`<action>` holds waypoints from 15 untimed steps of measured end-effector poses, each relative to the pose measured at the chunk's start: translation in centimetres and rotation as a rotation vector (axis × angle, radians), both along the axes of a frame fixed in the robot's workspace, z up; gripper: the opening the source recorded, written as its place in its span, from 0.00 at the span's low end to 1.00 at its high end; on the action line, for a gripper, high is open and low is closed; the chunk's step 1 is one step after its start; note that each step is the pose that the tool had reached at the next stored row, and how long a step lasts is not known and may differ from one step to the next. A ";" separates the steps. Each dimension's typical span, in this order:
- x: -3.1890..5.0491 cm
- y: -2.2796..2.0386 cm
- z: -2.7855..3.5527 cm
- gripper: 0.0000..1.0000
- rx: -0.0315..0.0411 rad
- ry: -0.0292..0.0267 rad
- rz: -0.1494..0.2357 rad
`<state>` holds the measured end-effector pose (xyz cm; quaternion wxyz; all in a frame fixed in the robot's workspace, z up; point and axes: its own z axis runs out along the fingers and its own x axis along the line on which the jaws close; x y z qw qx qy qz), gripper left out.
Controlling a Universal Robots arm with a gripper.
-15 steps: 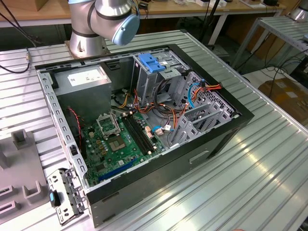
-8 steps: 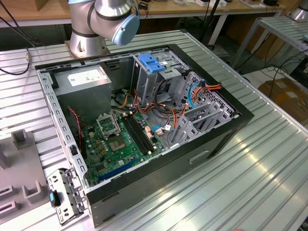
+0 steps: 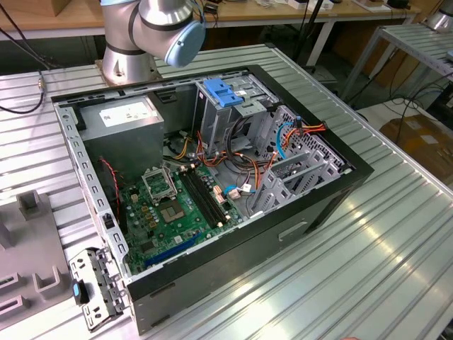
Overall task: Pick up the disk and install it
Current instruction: 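Pick up the disk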
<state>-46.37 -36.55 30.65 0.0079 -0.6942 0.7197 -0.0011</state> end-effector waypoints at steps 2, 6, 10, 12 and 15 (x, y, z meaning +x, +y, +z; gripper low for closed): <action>0.00 0.00 0.00 0.54 -0.0001 0.0002 0.000; 0.00 0.00 -0.23 0.54 0.0000 0.0130 0.000; 0.01 0.00 -0.37 0.54 0.0000 0.0250 0.000; 0.05 0.00 -0.50 0.54 -0.0001 0.0233 0.000; 0.08 0.00 -0.70 0.54 -0.0004 0.0208 0.000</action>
